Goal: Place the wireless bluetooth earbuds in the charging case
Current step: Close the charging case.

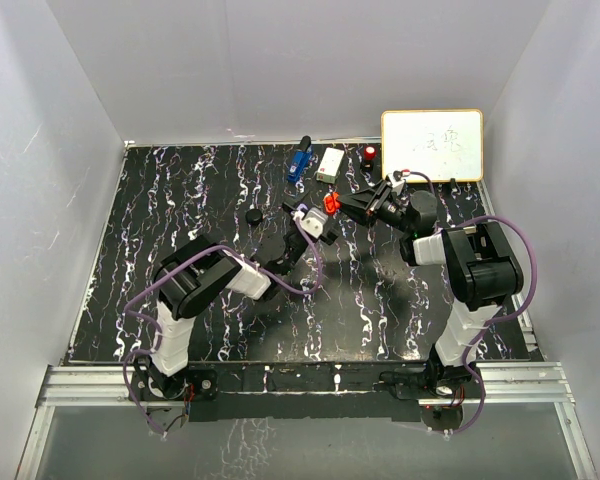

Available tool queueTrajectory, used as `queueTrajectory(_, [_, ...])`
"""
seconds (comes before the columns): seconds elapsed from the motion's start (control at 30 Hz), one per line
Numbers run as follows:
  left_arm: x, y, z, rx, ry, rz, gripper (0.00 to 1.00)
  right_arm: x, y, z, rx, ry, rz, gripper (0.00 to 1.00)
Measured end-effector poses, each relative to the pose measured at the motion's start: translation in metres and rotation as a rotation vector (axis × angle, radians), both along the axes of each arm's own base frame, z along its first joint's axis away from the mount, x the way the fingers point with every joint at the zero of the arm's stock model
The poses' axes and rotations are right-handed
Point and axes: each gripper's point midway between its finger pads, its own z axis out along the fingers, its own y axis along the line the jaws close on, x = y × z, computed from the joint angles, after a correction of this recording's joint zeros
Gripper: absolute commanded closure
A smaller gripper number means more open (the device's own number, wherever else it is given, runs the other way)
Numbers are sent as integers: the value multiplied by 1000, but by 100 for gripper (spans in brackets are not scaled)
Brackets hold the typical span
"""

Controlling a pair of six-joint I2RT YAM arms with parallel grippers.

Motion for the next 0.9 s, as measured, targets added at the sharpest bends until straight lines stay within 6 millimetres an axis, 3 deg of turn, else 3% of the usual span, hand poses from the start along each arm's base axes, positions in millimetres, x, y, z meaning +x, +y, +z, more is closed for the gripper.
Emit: queueTrajectory(0.9, [12,17,-3,84,-41,133,1,-1,-1,3,-36,-24,-9,100])
